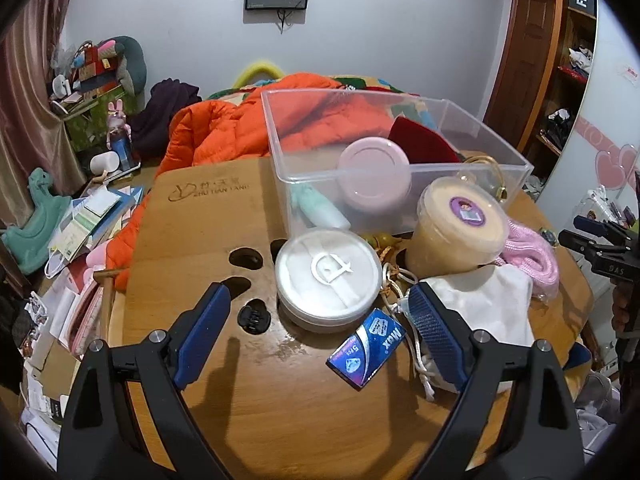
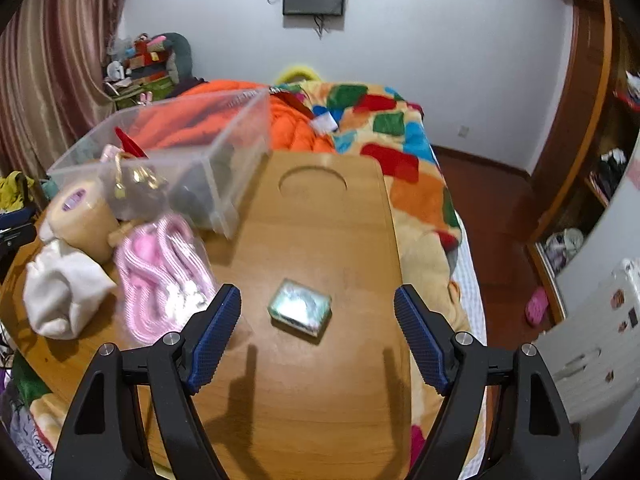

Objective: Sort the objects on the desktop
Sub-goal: 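Grasp the white round jar with the left tool while the right tool grasps the square tin, then lift the white jar with the left tool while the right tool lifts the tin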

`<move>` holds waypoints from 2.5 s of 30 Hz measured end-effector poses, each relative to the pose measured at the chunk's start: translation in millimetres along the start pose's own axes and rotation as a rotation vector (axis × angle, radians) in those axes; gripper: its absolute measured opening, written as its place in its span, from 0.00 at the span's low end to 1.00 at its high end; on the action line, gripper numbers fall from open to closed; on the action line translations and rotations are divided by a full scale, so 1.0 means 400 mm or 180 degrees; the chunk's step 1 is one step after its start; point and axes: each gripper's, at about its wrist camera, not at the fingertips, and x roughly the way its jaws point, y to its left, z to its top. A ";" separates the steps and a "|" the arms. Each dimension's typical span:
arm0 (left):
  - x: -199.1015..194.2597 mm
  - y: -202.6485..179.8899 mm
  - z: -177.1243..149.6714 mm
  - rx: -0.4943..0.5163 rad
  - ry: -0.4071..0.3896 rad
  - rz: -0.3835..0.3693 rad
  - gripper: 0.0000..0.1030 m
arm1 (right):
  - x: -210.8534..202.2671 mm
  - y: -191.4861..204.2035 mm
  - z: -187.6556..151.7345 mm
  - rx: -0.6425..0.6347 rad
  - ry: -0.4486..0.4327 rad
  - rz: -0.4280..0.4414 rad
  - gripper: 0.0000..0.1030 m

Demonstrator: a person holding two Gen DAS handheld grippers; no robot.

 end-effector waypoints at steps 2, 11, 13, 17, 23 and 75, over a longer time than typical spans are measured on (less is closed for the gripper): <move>0.015 -0.005 0.001 -0.0001 0.0020 0.0018 0.89 | 0.008 -0.003 -0.008 0.0056 0.0000 0.0002 0.74; 0.069 -0.018 0.005 -0.0007 0.0120 0.0064 0.89 | 0.040 0.001 -0.019 0.0064 0.0061 -0.0036 0.72; 0.075 -0.023 0.010 0.0013 0.0113 0.0084 0.89 | 0.047 0.003 -0.020 0.0050 0.0064 -0.0052 0.72; 0.081 -0.035 0.019 0.0061 0.0062 0.0152 0.86 | 0.065 0.006 -0.019 0.0029 0.0109 -0.0043 0.58; 0.099 -0.021 0.027 -0.0046 0.0127 0.0052 0.66 | 0.078 0.007 -0.016 0.0024 0.0124 0.0020 0.40; -0.056 0.051 -0.079 -0.0251 0.0077 -0.0321 0.70 | 0.003 0.096 0.030 -0.0058 -0.0037 0.0482 0.36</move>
